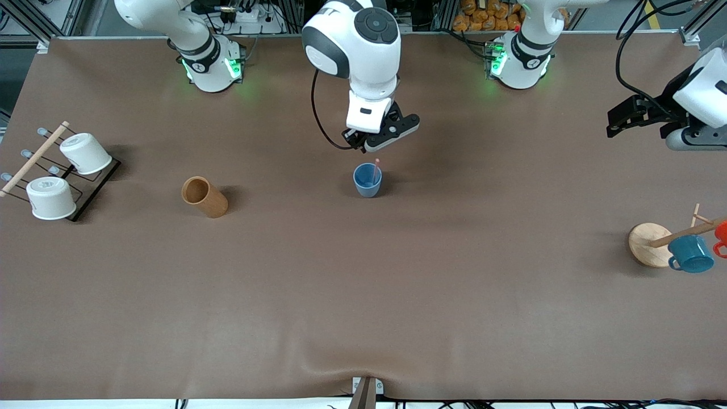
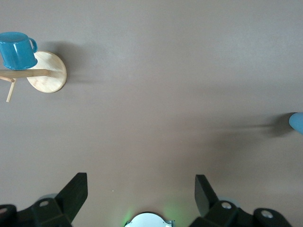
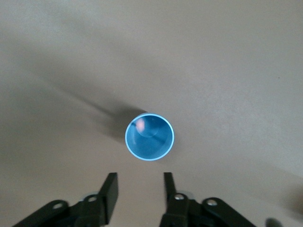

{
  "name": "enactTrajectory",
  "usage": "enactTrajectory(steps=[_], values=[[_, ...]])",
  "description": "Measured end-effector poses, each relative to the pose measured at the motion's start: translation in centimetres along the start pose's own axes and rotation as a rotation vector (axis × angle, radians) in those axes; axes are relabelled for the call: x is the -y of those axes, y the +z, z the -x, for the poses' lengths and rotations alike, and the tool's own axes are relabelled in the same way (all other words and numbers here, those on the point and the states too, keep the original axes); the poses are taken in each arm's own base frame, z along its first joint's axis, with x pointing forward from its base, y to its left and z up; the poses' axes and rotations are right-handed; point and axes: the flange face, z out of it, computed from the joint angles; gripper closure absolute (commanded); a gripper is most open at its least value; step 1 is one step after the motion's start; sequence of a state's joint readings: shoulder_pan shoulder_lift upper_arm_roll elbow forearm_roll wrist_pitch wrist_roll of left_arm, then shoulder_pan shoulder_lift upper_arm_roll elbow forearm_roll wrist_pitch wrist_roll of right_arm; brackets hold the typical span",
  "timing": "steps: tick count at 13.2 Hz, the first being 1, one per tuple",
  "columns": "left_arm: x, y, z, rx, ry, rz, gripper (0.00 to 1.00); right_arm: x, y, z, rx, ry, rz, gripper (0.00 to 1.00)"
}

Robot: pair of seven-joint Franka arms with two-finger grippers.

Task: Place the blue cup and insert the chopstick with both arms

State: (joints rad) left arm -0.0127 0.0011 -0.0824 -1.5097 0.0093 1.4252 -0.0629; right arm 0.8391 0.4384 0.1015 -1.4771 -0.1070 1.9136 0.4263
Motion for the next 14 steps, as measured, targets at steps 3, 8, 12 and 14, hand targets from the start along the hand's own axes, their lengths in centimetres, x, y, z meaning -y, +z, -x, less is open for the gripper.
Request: enactTrajectory(steps=[3, 8, 12, 14], values=[[0.3, 0.0, 0.0, 0.0, -0.005, 0.0, 0.0, -0.3, -0.7, -0.1, -0.01, 0.005, -0.001, 0.0], [0.6, 0.3, -0.1, 0.006, -0.011, 0.001, 0.0, -5.3, -5.9, -0.4, -0.034, 0.078, 0.017, 0.0], [0.6, 0.5, -0.1, 0.011, -0.011, 0.0, 0.0, -15.5, -8.5, -1.4, -0.034, 0.228, 0.031, 0.0], [0.6, 0.6, -0.1, 0.014, -0.012, 0.0, 0.0, -19.7, -8.5, -1.7, -0.03, 0.287, 0.035, 0.0]])
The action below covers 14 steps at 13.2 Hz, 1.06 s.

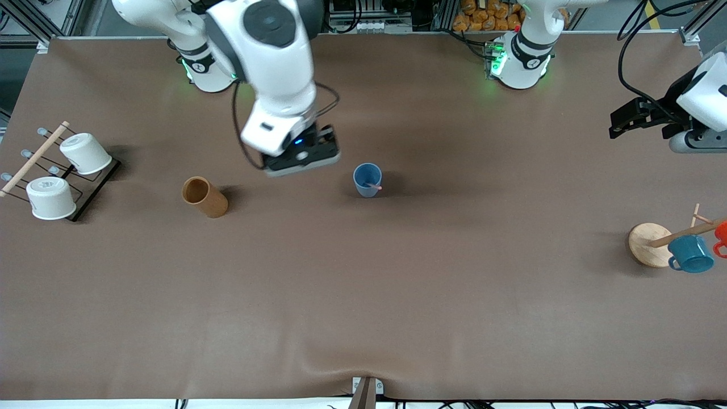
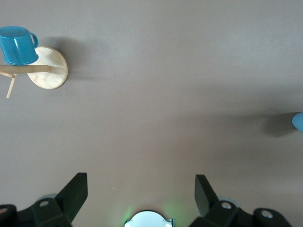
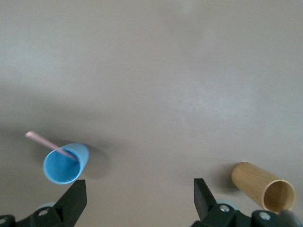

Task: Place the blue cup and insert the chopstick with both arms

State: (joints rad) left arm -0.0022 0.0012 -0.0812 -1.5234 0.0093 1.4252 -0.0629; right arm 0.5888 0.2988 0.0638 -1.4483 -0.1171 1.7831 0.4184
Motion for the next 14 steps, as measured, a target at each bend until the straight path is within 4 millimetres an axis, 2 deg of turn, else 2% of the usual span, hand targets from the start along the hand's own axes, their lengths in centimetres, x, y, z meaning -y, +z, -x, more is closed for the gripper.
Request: enactTrajectory(steps=[2, 3, 6, 8, 10, 12, 14], values=[[0.0, 0.1, 0.0, 0.003, -0.001, 0.0, 0.0, -3.4, 0.3, -1.2, 0.004, 0.027, 0.007, 0.0], [0.1, 0.2, 0.0, 0.004, -0.001, 0.0, 0.0, -5.9, 0.3, -1.9, 0.004, 0.048, 0.012, 0.0], [0.1, 0.2, 0.0, 0.005, -0.001, 0.0, 0.0, -15.8, -0.5, -3.1, 0.021, 0.091, 0.027, 0.0], [0.1, 0.3, 0.0, 0.006, -0.001, 0.0, 0.0, -20.2, -2.0, -2.3, 0.041, 0.112, 0.035, 0.0], [0.1, 0.4, 0.0, 0.008, -0.001, 0.0, 0.0, -23.3, -4.2, -1.0, 0.044, 0.088, 0.04, 0.0], [0.1, 0.8, -0.1, 0.016, -0.001, -0.001, 0.0, -27.2, -6.2, 0.8, 0.052, 0.075, 0.048, 0.0], [0.1, 1.0, -0.1, 0.022, -0.002, -0.001, 0.0, -32.5, -7.3, 3.5, 0.098, 0.14, -0.003, 0.0]])
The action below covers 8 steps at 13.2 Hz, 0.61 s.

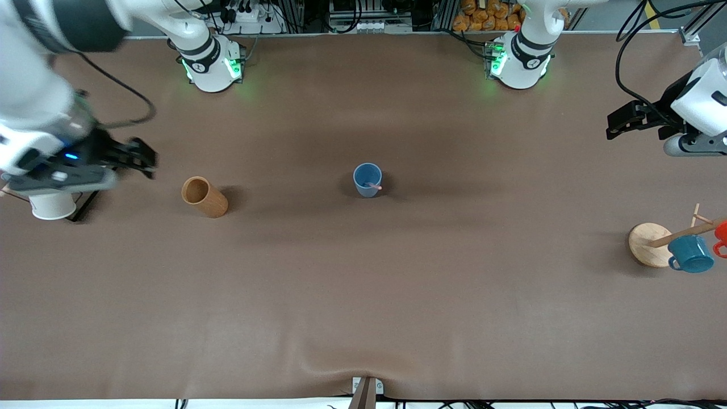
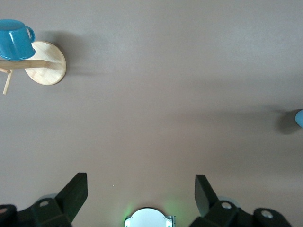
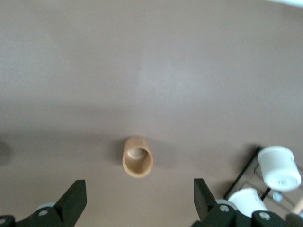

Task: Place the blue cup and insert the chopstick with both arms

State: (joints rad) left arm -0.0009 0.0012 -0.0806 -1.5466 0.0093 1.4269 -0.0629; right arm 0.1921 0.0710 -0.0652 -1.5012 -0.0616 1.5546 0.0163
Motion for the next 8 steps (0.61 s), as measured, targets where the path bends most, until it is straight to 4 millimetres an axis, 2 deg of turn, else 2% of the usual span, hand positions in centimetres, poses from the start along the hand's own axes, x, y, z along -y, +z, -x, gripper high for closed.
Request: enactTrajectory(steps=[2, 4, 6, 8], values=[[0.0, 0.0, 0.0, -0.002, 0.0, 0.0, 0.0, -5.7, -0.8, 2.1, 0.041, 0.083, -0.062, 0.0], [0.0, 0.0, 0.0, -0.004, 0.0, 0.0, 0.0, -9.2, -1.5, 4.0, 0.065, 0.142, -0.081, 0.0], [0.0, 0.0, -0.1, -0.005, 0.0, 0.0, 0.0, -10.5, -1.9, 5.0, 0.082, 0.166, -0.087, 0.0], [0.0, -0.1, -0.1, -0.007, -0.001, 0.001, 0.0, -10.6, -1.9, 5.2, 0.093, 0.166, -0.089, 0.0]])
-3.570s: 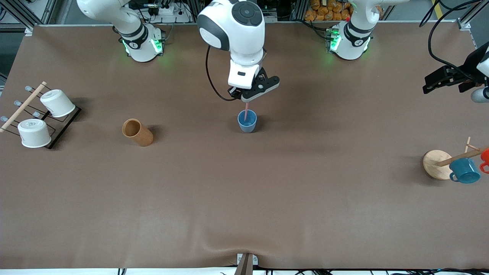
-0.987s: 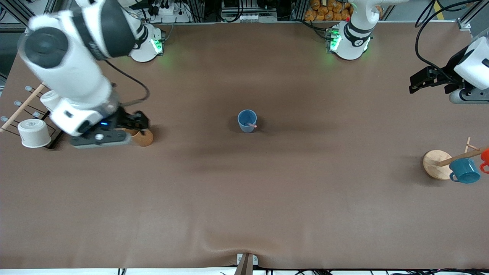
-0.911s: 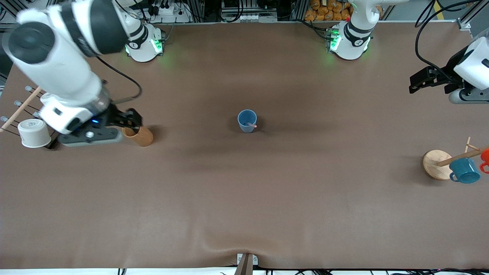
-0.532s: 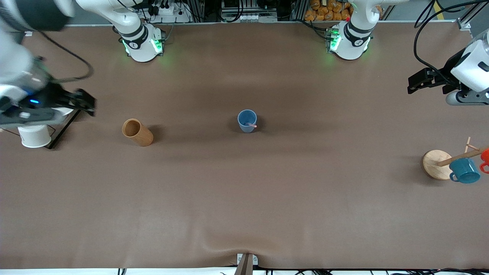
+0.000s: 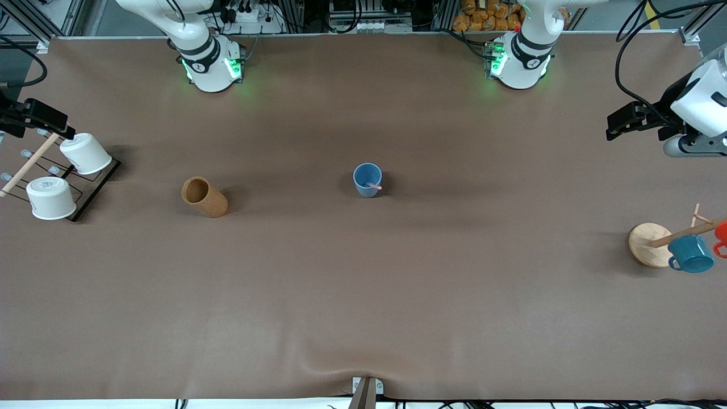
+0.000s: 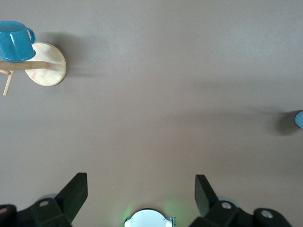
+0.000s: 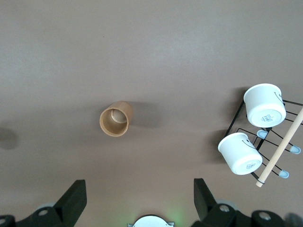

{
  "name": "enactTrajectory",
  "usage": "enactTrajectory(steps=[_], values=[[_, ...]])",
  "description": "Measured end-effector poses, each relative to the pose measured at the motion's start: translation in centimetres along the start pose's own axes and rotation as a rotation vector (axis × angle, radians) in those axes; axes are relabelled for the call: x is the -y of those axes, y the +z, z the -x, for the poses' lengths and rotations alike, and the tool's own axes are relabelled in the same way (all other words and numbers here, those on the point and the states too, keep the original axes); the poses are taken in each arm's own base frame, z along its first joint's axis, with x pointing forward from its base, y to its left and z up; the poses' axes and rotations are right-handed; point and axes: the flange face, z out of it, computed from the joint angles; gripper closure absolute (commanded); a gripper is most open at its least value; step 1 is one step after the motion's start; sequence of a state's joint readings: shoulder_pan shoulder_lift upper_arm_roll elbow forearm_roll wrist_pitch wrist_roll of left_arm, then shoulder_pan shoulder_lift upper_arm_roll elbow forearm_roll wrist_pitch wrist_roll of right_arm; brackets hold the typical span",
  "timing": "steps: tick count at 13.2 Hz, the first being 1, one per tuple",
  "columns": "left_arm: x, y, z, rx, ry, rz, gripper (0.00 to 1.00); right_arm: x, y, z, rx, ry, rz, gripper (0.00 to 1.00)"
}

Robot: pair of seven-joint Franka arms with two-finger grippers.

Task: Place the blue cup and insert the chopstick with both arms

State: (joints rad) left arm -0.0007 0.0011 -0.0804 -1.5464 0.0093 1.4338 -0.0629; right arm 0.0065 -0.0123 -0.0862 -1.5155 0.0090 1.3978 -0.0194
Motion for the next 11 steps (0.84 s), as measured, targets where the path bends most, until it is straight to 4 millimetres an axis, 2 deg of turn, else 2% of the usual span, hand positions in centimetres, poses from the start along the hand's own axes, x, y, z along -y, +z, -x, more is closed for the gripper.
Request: enactTrajectory(steps=[11], values=[[1.1, -3.4, 1.3, -0.073, -0.016, 0.004, 0.0, 0.0, -1.0, 0.6, -0.018, -0.043, 0.0, 0.0]])
